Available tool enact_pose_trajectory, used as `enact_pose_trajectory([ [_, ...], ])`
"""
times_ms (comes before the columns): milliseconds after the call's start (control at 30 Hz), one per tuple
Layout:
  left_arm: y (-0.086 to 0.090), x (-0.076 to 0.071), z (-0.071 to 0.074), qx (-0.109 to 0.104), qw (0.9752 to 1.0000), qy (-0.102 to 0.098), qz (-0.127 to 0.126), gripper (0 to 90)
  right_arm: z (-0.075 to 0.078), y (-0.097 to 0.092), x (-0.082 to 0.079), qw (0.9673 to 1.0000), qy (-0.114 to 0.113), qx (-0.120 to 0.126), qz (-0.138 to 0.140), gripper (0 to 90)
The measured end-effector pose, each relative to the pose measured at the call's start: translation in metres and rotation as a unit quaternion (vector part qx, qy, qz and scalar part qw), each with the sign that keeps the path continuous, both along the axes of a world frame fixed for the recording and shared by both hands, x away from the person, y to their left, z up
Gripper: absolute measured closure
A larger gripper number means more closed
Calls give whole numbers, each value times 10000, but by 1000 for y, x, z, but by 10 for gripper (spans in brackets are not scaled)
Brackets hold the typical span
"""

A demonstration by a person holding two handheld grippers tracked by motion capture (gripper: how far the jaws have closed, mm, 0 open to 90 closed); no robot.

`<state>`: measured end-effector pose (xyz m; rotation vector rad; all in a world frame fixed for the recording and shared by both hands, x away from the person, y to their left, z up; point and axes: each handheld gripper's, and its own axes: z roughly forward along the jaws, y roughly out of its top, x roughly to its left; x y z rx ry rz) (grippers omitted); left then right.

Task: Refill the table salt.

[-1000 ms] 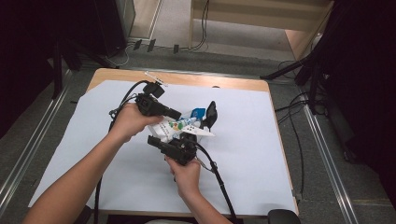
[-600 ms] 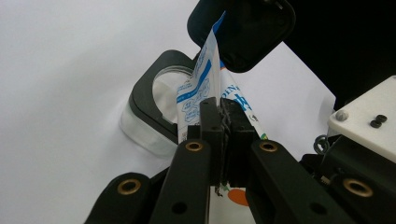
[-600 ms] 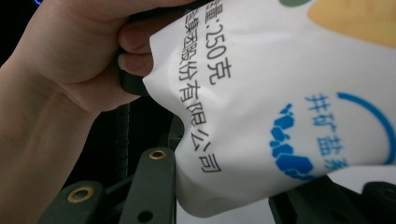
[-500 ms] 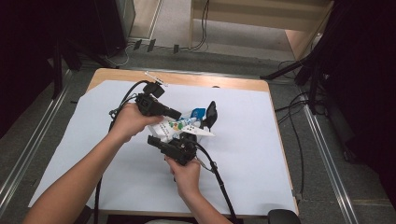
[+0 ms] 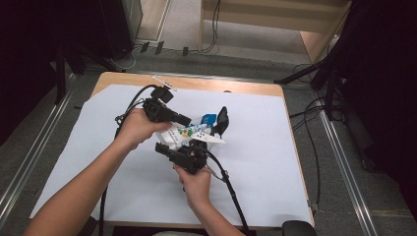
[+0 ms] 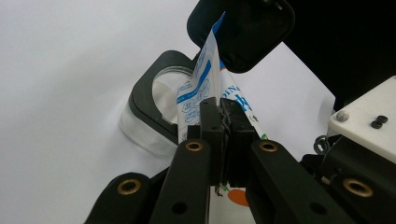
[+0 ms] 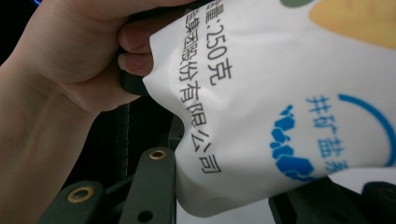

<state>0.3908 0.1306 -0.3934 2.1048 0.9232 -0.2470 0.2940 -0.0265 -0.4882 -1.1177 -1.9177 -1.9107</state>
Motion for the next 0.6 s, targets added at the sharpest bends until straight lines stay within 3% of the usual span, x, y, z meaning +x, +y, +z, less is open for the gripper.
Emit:
enact_pose_trajectory([
  [600,1,-1,2,-3,10000,-10,9,895,1,1,0,10000,67,53,8,709],
])
